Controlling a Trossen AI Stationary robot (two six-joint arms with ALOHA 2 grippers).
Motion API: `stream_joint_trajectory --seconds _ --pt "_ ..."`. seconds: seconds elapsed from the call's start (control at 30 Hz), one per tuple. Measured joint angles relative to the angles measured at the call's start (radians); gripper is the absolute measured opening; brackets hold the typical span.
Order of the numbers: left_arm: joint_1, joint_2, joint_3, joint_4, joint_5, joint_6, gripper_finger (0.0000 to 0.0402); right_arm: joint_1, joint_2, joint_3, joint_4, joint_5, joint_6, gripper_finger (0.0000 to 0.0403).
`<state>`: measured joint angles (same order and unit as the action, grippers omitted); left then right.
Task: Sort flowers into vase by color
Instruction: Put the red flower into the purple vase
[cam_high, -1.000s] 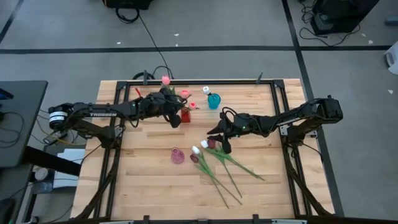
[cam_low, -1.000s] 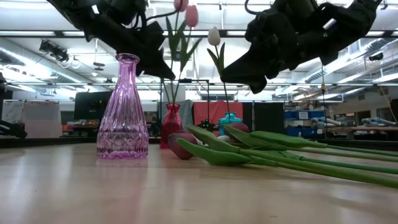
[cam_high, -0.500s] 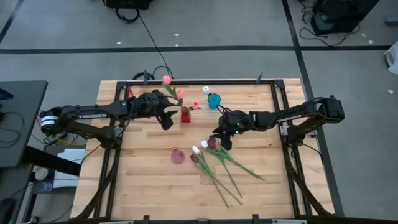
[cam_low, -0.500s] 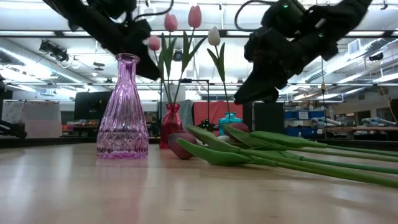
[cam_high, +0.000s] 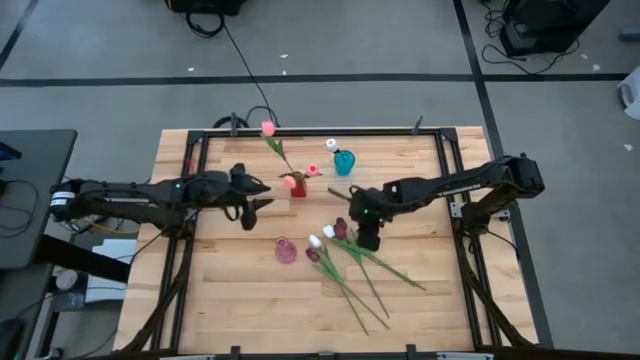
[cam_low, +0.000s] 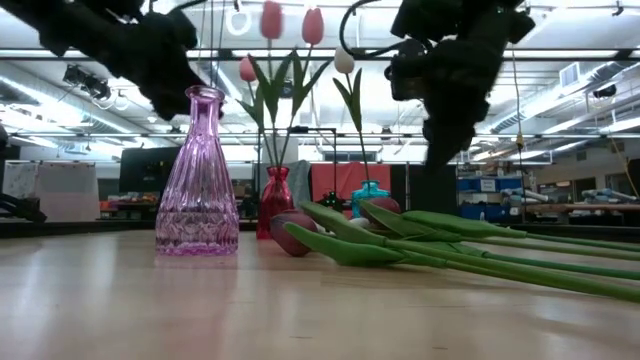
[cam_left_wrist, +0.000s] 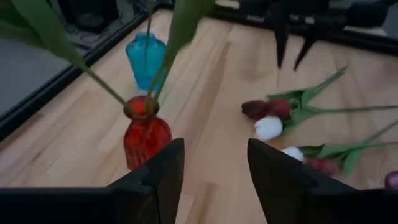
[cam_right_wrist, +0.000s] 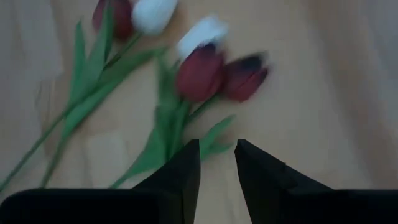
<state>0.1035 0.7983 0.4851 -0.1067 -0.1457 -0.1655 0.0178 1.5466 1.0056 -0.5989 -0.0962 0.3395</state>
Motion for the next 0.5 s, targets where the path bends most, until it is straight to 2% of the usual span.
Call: stream_joint_trajectory --seconds 0.1,0.3,0.5 --pt "-0.011 -0.058 -0.027 0.016 -0.003 0.000 0.0181 0.042 0.014 0.001 -0.007 -0.051 0.026 0.0118" --pt "-0.019 -0.149 -0.048 -0.006 -0.008 0.005 0.0181 0.109 0.025 -0.009 -0.063 -0.085 0.153 0.0130" --pt "-0.053 -0.244 -0.048 -0.102 0.021 -0.009 0.0181 0.162 0.026 -0.050 -0.045 -0.070 0.248 0.0131"
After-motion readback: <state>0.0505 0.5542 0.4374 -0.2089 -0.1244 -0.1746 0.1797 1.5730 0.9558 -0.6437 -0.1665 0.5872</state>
